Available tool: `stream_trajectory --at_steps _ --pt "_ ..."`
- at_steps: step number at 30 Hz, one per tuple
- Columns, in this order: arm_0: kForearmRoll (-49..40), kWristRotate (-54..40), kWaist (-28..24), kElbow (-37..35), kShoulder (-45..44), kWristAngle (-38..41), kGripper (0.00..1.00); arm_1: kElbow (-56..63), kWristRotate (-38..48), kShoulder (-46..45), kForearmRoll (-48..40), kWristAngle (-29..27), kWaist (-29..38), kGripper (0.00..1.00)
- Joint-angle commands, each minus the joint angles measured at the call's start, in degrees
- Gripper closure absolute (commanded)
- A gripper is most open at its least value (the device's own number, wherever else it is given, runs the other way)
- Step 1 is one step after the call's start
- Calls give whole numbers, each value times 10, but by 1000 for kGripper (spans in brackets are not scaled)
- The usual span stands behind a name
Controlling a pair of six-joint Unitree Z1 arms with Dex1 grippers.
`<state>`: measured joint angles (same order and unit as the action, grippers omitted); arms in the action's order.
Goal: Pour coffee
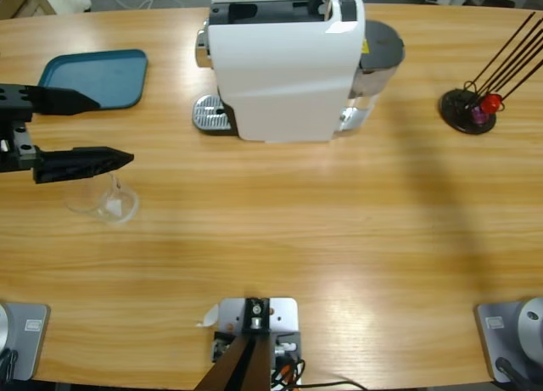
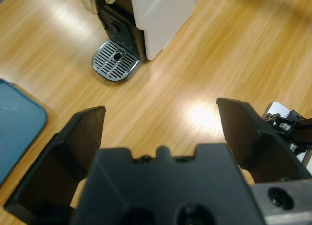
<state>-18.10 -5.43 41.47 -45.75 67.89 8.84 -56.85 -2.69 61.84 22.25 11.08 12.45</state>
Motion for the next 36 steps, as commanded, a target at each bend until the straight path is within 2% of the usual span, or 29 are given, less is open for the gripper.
stream_trajectory --at_steps 1,5,9,19,24,36 --pt "-41 3 -11 25 -105 -9 9 -116 -227 104 107 126 174 1000" --pt "-61 2 -17 23 -133 -8 9 -205 -273 187 136 129 245 1000" --pt "-63 3 -18 28 -138 -9 9 -311 -277 294 152 119 301 1000" --pt "-63 2 -26 30 -144 -7 9 -455 -311 473 154 136 300 1000" --pt "-63 3 -26 34 -143 -6 9 -460 -337 499 167 130 295 1000" --pt "-63 4 -26 39 -145 -7 9 -451 -370 484 181 72 268 998"
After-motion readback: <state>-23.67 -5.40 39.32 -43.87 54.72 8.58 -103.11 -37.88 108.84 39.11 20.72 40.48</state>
